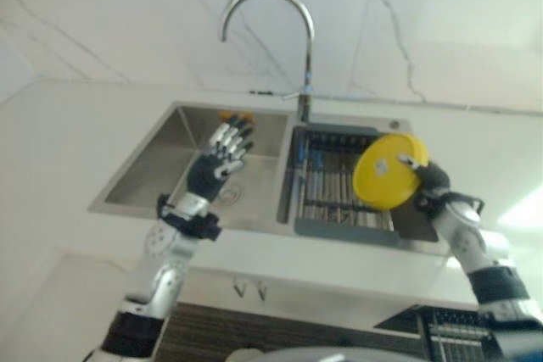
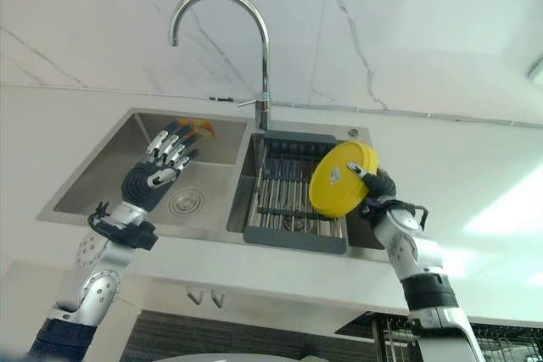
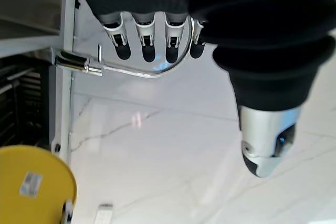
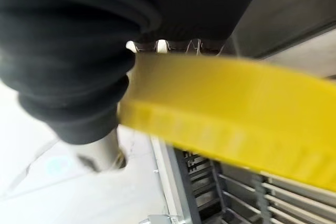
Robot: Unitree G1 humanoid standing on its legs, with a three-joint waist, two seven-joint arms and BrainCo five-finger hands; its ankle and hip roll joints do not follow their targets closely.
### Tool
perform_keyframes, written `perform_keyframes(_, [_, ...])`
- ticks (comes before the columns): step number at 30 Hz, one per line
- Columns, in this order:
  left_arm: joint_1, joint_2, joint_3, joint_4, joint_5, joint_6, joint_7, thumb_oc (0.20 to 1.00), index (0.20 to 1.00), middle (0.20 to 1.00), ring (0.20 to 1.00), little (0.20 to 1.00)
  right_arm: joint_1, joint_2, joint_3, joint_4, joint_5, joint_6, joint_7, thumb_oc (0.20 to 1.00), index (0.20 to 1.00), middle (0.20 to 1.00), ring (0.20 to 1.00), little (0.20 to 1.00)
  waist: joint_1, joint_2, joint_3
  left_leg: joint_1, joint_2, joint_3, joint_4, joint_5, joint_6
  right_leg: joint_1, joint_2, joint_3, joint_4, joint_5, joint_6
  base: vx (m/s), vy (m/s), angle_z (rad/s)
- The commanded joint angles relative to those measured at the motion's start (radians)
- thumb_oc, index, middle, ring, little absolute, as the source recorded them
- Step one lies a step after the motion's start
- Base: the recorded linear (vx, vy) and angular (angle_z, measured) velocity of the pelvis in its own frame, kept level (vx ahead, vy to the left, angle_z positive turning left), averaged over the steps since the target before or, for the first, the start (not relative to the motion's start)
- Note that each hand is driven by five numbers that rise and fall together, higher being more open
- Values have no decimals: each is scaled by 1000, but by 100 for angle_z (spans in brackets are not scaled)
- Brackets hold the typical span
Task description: Place the dishes in the dishwasher.
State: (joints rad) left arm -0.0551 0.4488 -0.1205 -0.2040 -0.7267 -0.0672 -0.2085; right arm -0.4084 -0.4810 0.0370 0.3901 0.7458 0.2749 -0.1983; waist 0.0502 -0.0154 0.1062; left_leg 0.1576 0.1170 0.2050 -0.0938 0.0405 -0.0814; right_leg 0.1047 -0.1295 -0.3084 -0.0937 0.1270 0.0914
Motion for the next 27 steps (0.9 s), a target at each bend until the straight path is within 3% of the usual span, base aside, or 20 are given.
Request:
perform_keyframes(1, [-98,43,-34,-1,-25,-31,16,1000,1000,1000,1000,1000,-102,-27,42,21,6,-16,-33,200,200,200,200,200,41,-20,1,17,18,-10,7,-108,-10,66,-66,-25,6,-110,75,-34,12,3])
perform_keyframes(12, [-91,27,-48,6,-33,-20,16,1000,1000,1000,1000,1000,-120,5,56,83,68,-11,-41,200,200,200,200,200,53,-12,5,15,21,-17,7,-102,-12,73,-66,-39,6,-114,68,-5,3,1])
perform_keyframes(15, [-85,31,-44,13,-33,-24,7,1000,1000,1000,1000,1000,-97,17,31,51,132,-61,-53,200,200,200,200,200,52,-10,6,13,24,-17,7,-98,-14,76,-61,-46,6,-116,65,13,-49,3])
perform_keyframes(22, [-14,24,21,-18,-59,-37,-49,1000,1000,1000,1000,1000,92,38,-124,-252,225,-205,-26,200,200,200,200,200,27,-1,0,6,39,-12,7,-87,-21,70,-47,-48,6,-129,56,29,-117,10])
perform_keyframes(27, [69,-11,131,-80,-39,-99,-47,1000,1000,1000,1000,1000,248,115,-225,-481,216,-230,47,200,200,200,200,200,-8,0,-1,-5,55,1,7,-68,-29,48,-22,-21,6,-134,47,35,-174,5])
